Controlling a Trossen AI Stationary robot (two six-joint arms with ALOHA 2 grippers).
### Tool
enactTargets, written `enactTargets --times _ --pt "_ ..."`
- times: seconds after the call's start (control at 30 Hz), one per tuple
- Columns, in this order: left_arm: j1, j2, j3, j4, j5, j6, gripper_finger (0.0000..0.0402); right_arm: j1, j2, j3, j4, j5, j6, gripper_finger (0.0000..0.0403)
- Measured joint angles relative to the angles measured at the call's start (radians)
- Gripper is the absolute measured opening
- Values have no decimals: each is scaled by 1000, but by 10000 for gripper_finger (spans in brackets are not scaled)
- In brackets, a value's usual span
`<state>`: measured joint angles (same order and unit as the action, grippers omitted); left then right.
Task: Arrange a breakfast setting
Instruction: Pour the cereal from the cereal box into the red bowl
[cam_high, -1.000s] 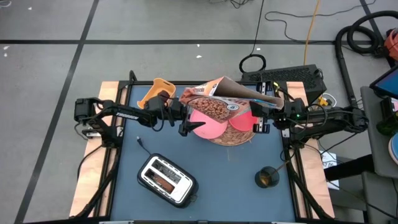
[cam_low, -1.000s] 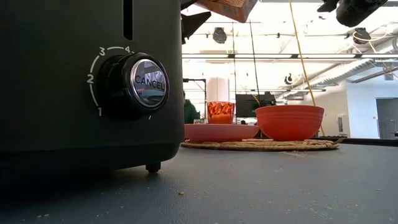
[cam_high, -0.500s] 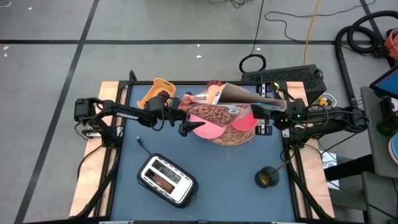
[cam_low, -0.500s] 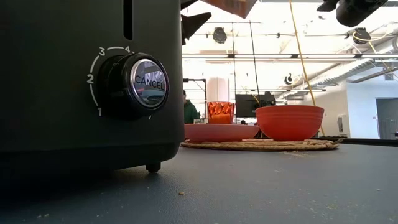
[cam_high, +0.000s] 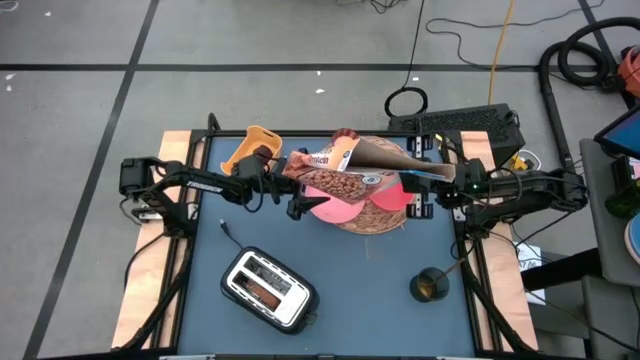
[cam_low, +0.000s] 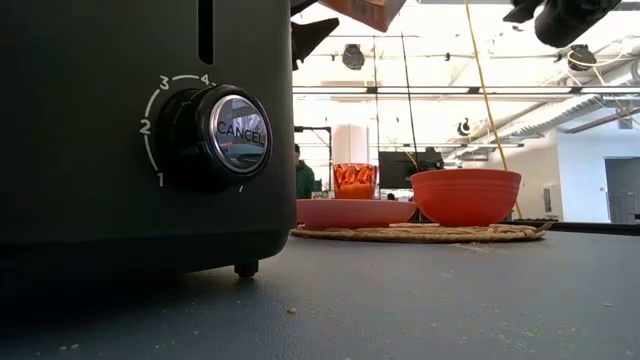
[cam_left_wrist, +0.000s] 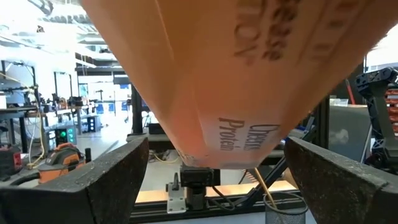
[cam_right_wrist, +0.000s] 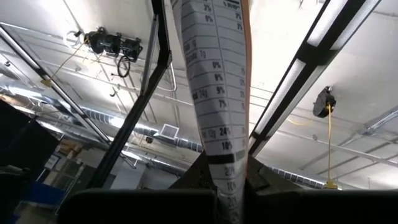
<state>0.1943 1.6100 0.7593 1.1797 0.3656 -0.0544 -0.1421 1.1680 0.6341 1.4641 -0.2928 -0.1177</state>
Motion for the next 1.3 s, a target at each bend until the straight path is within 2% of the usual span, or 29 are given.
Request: enactTargets --times 0.3,0.6,0.83,1.3 --pt "0 0 0 6 1 8 381 0 18 0 -5 0 90 0" --pt "0 0 0 111 4 0 381 0 18 1 -43 3 62 0" --pt "-5 0 0 117 2 5 381 0 25 0 -54 3 29 0" --pt "-47 0 0 125 -34 135 378 0 35 -1 -43 4 29 0"
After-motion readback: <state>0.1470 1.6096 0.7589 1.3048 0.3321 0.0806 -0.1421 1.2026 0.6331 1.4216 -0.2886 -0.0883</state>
